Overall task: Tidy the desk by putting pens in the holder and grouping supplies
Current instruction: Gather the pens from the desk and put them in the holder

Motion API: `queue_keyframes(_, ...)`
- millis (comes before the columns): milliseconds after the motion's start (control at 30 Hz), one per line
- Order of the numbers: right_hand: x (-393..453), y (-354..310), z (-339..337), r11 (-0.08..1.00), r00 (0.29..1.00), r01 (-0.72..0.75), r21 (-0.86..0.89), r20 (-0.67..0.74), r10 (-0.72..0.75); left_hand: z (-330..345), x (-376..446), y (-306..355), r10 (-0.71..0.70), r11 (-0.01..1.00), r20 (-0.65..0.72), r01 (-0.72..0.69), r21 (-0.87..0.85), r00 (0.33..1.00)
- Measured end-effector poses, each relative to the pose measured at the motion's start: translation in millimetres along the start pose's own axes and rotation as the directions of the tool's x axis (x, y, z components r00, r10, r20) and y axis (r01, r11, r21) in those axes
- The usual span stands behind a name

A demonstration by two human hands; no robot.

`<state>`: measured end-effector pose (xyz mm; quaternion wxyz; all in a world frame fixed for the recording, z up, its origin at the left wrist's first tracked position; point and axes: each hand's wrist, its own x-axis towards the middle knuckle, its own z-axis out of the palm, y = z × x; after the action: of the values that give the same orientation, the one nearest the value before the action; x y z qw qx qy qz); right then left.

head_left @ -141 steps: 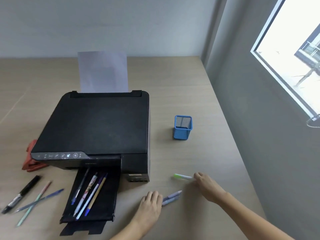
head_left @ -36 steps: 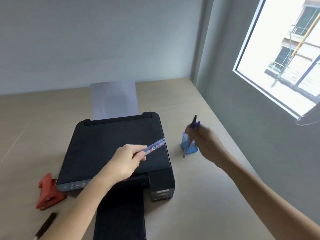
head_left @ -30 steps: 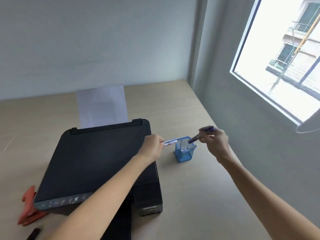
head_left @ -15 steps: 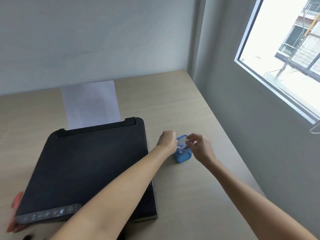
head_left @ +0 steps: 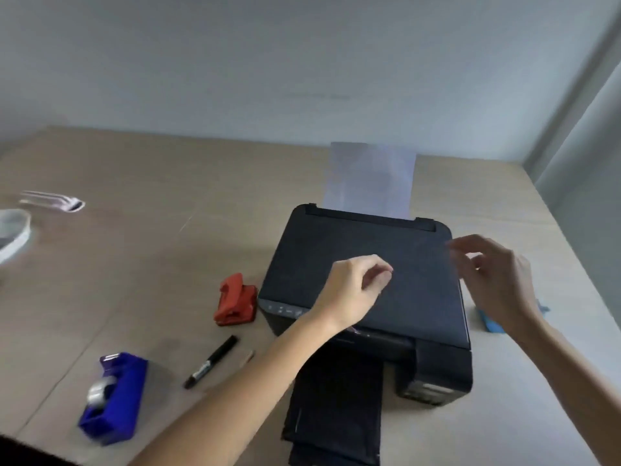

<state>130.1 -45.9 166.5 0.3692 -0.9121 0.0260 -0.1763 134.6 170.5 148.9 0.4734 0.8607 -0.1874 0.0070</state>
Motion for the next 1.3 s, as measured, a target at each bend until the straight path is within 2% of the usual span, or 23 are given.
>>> queue_keyframes(100, -21.6, -68.0, 46.2, 0.986, 0.985, 0.150, 0.069, 0.080, -0.155, -56.5, -52.7, -85.7, -0.171, 0.978, -0.157, 0.187, 0.095, 0.973)
queue_keyframes(167, -37.6, -100.6, 81.4, 0.960, 0.954, 0.249, 0.126, 0.141, -0.266, -84.8, -84.9, -146.8, -0.326, 0.921, -0.248, 0.365, 0.135, 0.912)
queue_keyframes(267, -62.2, -135.3, 139.4, 0.918, 0.879, 0.342, 0.203, 0.277, -0.389, -114.3, -124.0, -218.5, -0.550, 0.779, -0.286, 0.605, 0.162, 0.785)
queue_keyframes(333, -80.3, -146.6, 178.8, 0.904, 0.813, 0.355, 0.240, 0.399, -0.425, -121.8, -141.5, -250.7, -0.598, 0.726, -0.281, 0.656, 0.208, 0.751)
queue_keyframes(433, -106.1, -145.5, 234.2, 0.928, 0.682, 0.322, 0.186, 0.635, -0.364, -118.3, -157.1, -280.5, -0.631, 0.686, -0.177, 0.650, 0.326, 0.755)
queue_keyframes(500, -122.5, -135.8, 264.9, 0.956, 0.601, 0.287, 0.059, 0.766, -0.228, -111.5, -161.5, -295.0, -0.661, 0.660, -0.086, 0.632, 0.406, 0.745)
queue_keyframes(600, -137.3, -122.7, 296.6, 0.949, 0.524, 0.270, -0.160, 0.852, -0.006, -108.8, -155.9, -301.6, -0.690, 0.619, -0.035, 0.615, 0.489, 0.723)
queue_keyframes(700, -144.1, -114.3, 319.0, 0.880, 0.506, 0.347, -0.324, 0.855, 0.115, -109.5, -150.5, -302.2, -0.728, 0.603, -0.028, 0.659, 0.450, 0.685)
queue_keyframes(800, -152.3, -102.0, 336.8, 0.800, 0.510, 0.425, -0.423, 0.842, 0.175, -108.2, -149.9, -305.8, -0.683, 0.685, 0.054, 0.613, 0.393, 0.729)
queue_keyframes(900, -157.5, -92.3, 340.3, 0.747, 0.504, 0.474, -0.466, 0.840, 0.204, -102.3, -144.2, -298.4, -0.663, 0.725, 0.131, 0.589, 0.357, 0.737)
queue_keyframes(967, -159.0, -87.6, 335.9, 0.701, 0.561, 0.552, -0.451, 0.823, 0.088, -95.1, -139.6, -291.8, -0.671, 0.721, 0.141, 0.597, 0.351, 0.728)
queue_keyframes(1100, -157.3, -82.4, 309.1, 0.640, 0.577, 0.659, -0.394, 0.811, -0.095, -75.7, -132.6, -292.6, -0.733, 0.660, 0.146, 0.644, 0.387, 0.664)
queue_keyframes(1133, -156.4, -83.4, 298.8, 0.659, 0.570, 0.656, -0.369, 0.814, -0.112, -72.0, -132.7, -293.1, -0.730, 0.663, 0.151, 0.637, 0.393, 0.667)
queue_keyframes(1200, -152.6, -90.6, 264.4, 0.782, 0.585, 0.562, -0.268, 0.797, -0.148, -67.6, -134.0, -291.3, -0.679, 0.693, 0.165, 0.550, 0.465, 0.716)
queue_keyframes(1300, -146.6, -95.9, 201.5, 0.955, 0.620, 0.291, -0.054, 0.771, -0.145, -73.8, -147.3, -286.2, -0.620, 0.743, 0.180, 0.498, 0.447, 0.764)
